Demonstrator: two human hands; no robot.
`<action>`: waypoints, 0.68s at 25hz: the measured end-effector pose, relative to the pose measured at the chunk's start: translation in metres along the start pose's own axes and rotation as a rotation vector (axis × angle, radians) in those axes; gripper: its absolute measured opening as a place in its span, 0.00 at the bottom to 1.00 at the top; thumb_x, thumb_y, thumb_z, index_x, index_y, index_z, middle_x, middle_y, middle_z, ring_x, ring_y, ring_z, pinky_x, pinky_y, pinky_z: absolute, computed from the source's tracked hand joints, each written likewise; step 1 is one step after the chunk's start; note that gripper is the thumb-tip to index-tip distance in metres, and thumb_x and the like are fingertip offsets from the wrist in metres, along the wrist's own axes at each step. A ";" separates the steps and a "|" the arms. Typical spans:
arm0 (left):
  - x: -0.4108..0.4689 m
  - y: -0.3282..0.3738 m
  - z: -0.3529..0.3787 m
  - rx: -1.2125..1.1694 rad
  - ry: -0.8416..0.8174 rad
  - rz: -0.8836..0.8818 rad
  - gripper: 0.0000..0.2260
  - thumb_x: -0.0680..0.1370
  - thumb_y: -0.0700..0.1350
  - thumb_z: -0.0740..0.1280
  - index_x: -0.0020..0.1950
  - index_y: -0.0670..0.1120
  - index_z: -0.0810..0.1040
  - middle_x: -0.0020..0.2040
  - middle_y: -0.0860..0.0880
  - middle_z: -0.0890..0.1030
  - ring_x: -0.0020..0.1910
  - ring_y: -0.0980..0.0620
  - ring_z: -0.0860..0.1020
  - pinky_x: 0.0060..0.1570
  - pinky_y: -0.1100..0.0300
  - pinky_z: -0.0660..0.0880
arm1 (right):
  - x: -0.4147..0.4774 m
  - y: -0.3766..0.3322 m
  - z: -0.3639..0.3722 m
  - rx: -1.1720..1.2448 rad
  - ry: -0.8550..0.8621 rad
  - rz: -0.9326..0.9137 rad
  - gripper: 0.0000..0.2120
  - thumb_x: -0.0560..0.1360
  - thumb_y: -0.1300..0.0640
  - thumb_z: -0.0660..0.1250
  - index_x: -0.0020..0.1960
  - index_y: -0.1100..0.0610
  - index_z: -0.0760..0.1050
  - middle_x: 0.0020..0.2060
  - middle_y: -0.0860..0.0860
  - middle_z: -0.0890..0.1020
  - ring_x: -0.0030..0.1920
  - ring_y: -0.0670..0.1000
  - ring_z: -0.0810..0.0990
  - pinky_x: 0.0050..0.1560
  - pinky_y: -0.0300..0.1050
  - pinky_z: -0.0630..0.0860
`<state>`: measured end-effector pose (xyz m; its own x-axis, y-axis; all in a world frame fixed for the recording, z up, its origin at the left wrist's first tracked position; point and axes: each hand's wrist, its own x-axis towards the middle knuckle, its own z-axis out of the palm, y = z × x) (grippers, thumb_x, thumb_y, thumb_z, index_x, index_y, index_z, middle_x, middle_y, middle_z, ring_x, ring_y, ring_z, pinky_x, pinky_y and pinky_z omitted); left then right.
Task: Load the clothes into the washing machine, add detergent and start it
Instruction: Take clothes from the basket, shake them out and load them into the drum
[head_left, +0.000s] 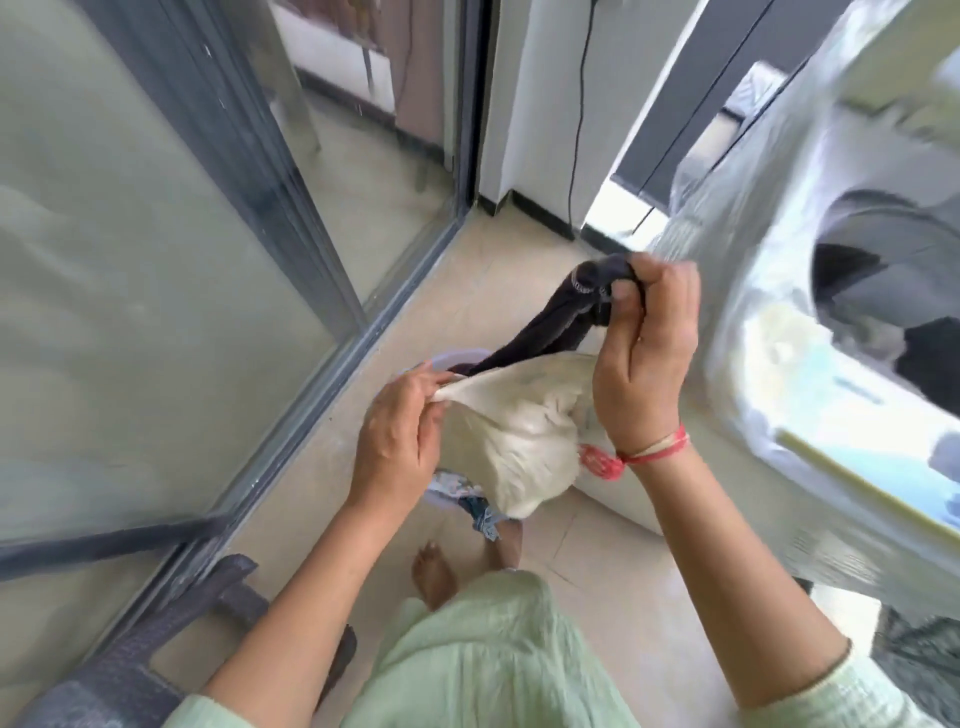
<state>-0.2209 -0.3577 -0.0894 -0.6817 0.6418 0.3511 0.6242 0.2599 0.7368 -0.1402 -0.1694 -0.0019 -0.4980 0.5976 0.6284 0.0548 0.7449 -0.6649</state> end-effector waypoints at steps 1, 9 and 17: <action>0.007 0.012 -0.014 0.059 0.023 0.099 0.07 0.81 0.45 0.56 0.55 0.45 0.70 0.51 0.42 0.80 0.55 0.47 0.75 0.56 0.53 0.72 | 0.019 -0.015 -0.010 -0.003 0.055 -0.034 0.06 0.77 0.68 0.56 0.49 0.62 0.72 0.43 0.40 0.68 0.47 0.36 0.66 0.50 0.33 0.66; 0.062 0.088 -0.097 0.266 0.175 0.395 0.12 0.75 0.36 0.60 0.55 0.48 0.74 0.39 0.44 0.71 0.40 0.46 0.70 0.37 0.57 0.70 | 0.134 -0.124 -0.099 0.114 0.293 -0.102 0.06 0.79 0.66 0.55 0.47 0.58 0.67 0.36 0.39 0.70 0.37 0.32 0.71 0.41 0.25 0.64; 0.125 0.169 -0.106 0.265 0.146 0.433 0.26 0.73 0.64 0.57 0.26 0.44 0.63 0.34 0.50 0.64 0.25 0.51 0.65 0.25 0.67 0.58 | 0.200 -0.174 -0.160 0.088 0.425 -0.026 0.04 0.78 0.62 0.57 0.45 0.56 0.66 0.33 0.40 0.70 0.33 0.34 0.71 0.37 0.27 0.64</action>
<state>-0.2410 -0.3101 0.1400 -0.3741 0.6290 0.6815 0.9227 0.1787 0.3415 -0.1113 -0.1318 0.3036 -0.0971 0.6614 0.7437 -0.0363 0.7444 -0.6667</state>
